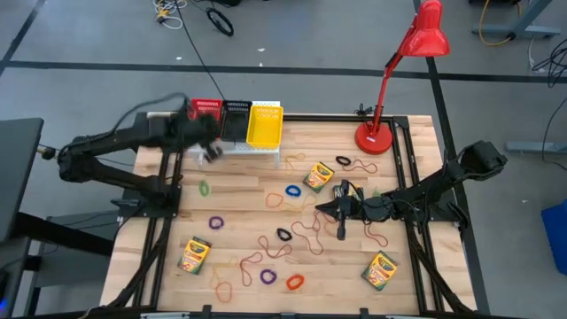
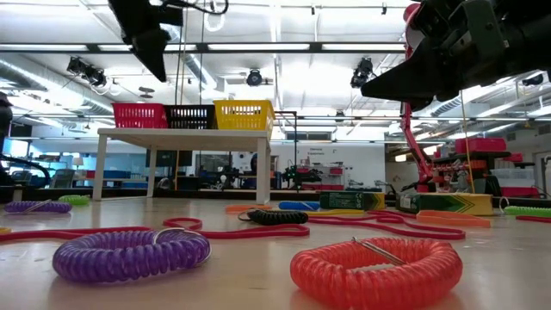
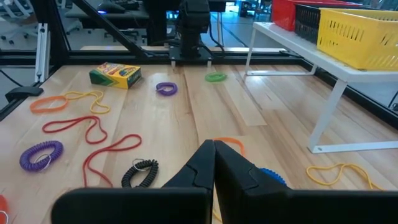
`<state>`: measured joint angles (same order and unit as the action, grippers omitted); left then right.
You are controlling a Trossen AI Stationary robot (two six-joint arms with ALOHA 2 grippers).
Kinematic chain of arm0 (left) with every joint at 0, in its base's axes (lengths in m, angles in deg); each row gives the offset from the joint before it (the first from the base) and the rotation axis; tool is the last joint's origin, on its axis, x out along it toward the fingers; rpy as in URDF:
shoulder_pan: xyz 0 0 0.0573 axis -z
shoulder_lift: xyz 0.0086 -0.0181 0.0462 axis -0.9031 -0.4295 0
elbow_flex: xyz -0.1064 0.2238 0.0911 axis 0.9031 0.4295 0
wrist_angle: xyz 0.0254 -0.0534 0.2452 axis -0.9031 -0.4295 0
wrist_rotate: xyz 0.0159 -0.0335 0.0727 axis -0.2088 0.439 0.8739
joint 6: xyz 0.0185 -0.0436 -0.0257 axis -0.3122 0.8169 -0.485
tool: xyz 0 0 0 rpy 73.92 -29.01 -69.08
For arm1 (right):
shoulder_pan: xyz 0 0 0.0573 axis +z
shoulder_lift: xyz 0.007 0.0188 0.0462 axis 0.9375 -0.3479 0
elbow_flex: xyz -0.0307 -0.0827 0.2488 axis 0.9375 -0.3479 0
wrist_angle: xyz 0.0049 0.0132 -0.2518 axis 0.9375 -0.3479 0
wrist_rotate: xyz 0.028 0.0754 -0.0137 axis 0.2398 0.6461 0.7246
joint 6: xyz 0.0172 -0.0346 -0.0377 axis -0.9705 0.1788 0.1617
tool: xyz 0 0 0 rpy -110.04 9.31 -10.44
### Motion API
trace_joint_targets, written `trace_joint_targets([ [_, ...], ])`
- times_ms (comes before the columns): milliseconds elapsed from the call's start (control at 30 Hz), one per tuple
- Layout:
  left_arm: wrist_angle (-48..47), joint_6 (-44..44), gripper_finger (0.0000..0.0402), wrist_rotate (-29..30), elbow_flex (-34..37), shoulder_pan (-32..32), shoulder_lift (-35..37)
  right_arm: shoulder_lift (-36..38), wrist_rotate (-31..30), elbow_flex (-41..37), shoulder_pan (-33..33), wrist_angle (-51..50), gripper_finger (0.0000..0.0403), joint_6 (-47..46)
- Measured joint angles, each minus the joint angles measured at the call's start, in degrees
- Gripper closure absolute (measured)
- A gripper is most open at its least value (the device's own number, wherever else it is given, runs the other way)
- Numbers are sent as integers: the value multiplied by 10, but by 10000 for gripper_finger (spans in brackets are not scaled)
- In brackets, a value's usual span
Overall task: Pick & Place Office Desk Supplies
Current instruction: Put the purple spring keychain into the black bin on the shelf
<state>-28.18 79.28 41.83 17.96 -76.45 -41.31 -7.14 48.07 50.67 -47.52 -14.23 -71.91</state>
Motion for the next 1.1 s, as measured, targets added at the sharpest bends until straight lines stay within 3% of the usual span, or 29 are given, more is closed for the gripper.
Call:
trace_joint_targets([
  [167,199,52,391,-88,152,153,37,0,0,0,2,0,394,5],
  [267,372,73,393,-118,234,224,44,0,0,0,2,1,394,5],
  [367,549,100,386,-150,294,257,24,0,0,0,2,2,394,5],
  [467,627,119,381,-209,309,258,-10,0,0,0,2,4,394,2],
  [567,614,116,388,-245,296,262,-43,0,0,0,1,8,394,-23],
  [733,505,157,391,-250,251,266,-81,0,0,0,10,1,394,-46],
  [900,367,246,349,-275,208,266,-113,-3,0,0,22,-1,394,-44],
  [1100,295,306,291,-273,198,294,-148,-3,0,0,22,0,394,-32],
])
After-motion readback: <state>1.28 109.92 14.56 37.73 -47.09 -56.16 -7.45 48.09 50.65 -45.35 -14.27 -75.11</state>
